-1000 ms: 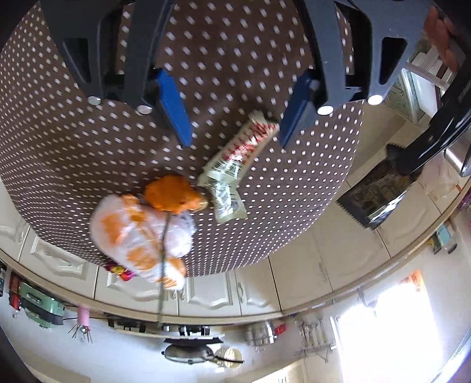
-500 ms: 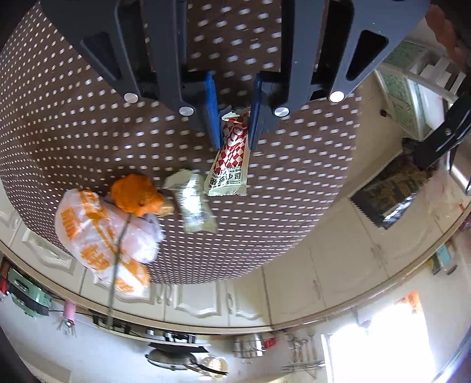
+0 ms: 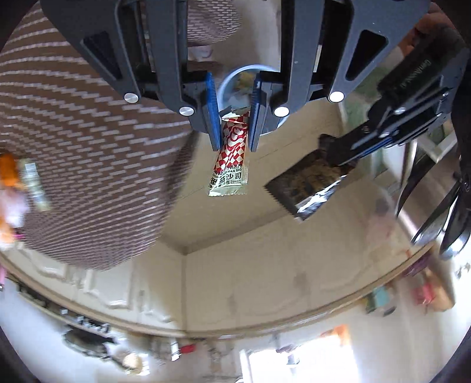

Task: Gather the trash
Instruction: 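Carry both items over the blue bin and open both grippers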

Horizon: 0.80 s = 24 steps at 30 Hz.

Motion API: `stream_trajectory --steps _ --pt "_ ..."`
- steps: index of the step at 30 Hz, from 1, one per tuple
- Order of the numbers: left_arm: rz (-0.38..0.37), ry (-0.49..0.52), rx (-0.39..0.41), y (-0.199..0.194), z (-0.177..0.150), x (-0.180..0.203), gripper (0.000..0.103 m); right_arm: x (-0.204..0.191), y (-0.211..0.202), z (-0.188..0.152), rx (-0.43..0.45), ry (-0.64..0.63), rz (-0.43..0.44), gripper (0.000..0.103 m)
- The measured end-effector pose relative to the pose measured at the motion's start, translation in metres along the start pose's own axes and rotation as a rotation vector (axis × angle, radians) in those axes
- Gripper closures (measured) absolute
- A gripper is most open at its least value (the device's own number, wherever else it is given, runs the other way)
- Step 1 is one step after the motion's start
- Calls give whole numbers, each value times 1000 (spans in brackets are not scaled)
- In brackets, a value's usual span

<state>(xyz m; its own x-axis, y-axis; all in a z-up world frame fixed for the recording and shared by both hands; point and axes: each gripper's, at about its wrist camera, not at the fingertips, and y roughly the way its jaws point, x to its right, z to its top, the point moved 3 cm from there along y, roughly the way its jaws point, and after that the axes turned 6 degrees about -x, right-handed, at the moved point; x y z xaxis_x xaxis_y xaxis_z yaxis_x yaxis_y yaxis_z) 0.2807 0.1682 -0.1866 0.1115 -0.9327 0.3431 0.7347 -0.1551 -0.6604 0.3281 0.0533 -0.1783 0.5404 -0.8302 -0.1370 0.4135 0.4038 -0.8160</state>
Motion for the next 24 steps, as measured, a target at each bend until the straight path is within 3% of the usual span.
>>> stream_trajectory --steps 6,12,18,21,24 --pt "76 -81 -102 29 -28 -54 95 -37 72 -14 -127 -35 49 85" --pt "117 -132 -189 66 -43 -93 95 -39 117 -27 -206 -19 53 85" --pt "114 -143 -207 91 -35 -107 94 -39 138 -24 -220 10 44 85" --pt "108 -154 -230 103 -27 -109 85 -33 142 -23 -222 22 38 85" --pt "95 -142 -219 105 -26 -106 85 -31 143 -25 -226 25 41 85"
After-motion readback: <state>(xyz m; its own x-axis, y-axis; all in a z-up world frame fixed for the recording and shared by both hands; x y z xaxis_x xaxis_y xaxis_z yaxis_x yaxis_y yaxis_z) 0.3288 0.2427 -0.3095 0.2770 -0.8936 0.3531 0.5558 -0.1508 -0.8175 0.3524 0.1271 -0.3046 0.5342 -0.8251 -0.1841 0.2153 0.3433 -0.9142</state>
